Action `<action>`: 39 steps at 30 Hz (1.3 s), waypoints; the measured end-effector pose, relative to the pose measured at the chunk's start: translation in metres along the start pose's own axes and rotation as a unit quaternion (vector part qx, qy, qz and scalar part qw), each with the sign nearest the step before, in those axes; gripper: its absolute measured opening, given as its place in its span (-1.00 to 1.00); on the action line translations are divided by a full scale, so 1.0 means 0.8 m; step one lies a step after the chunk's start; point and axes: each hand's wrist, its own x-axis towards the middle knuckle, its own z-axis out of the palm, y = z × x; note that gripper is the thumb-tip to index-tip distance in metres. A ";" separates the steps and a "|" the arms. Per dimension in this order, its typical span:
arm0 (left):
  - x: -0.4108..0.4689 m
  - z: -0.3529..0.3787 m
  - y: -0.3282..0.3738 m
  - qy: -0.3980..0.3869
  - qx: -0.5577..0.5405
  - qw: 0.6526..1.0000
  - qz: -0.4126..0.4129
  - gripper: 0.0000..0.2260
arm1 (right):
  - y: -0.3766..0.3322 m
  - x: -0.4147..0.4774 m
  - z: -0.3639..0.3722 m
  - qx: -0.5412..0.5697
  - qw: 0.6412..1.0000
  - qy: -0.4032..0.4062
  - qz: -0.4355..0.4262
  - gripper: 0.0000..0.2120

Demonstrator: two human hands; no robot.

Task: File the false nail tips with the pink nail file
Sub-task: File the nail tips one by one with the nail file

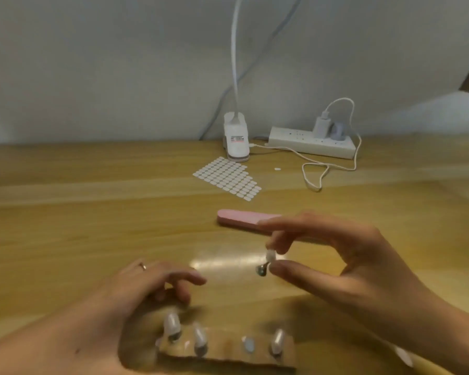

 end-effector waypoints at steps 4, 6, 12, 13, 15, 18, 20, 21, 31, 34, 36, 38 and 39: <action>-0.021 0.003 -0.006 0.007 0.143 0.986 0.081 -0.41 | 0.005 -0.003 0.007 -0.002 1.000 0.002 -0.012 -0.59; -0.022 0.009 -0.006 0.042 0.150 0.984 0.083 -0.42 | 0.008 -0.007 0.010 -0.004 1.000 0.009 -0.014 -0.59; -0.023 0.021 -0.006 0.073 0.174 0.978 0.090 -0.44 | 0.001 -0.014 0.013 -0.005 0.999 0.001 -0.040 -0.65; -0.023 0.022 -0.005 0.073 0.181 0.977 0.090 -0.45 | -0.002 -0.014 0.014 -0.022 0.999 -0.006 -0.049 -0.65; -0.024 0.023 -0.002 0.080 0.186 0.975 0.089 -0.47 | -0.003 -0.016 0.015 -0.055 0.996 -0.027 -0.057 -0.63; -0.025 0.023 -0.001 0.084 0.190 0.974 0.093 -0.49 | 0.001 -0.019 0.015 -0.102 0.991 -0.064 -0.061 -0.61; -0.024 0.024 0.000 0.085 0.188 0.974 0.095 -0.50 | 0.003 -0.020 0.016 -0.131 0.986 -0.075 -0.071 -0.60; -0.024 0.025 0.000 0.084 0.186 0.974 0.094 -0.50 | 0.003 -0.020 0.016 -0.138 0.985 -0.078 -0.074 -0.60; -0.026 0.025 0.002 0.088 0.194 0.972 0.102 -0.54 | 0.012 -0.021 0.020 -0.172 0.975 -0.100 -0.098 -0.61; -0.026 0.025 0.002 0.088 0.193 0.972 0.103 -0.55 | 0.018 -0.021 0.019 -0.190 0.970 -0.116 -0.102 -0.55; -0.026 0.025 0.001 0.090 0.195 0.971 0.105 -0.55 | 0.025 -0.025 0.020 -0.197 0.969 -0.121 -0.088 -0.48; -0.026 0.025 0.002 0.092 0.197 0.971 0.105 -0.55 | 0.032 -0.031 0.025 -0.177 0.976 -0.113 -0.051 -0.49; -0.026 0.025 0.002 0.091 0.195 0.971 0.103 -0.55 | 0.034 -0.034 0.027 -0.167 0.979 -0.109 -0.037 -0.52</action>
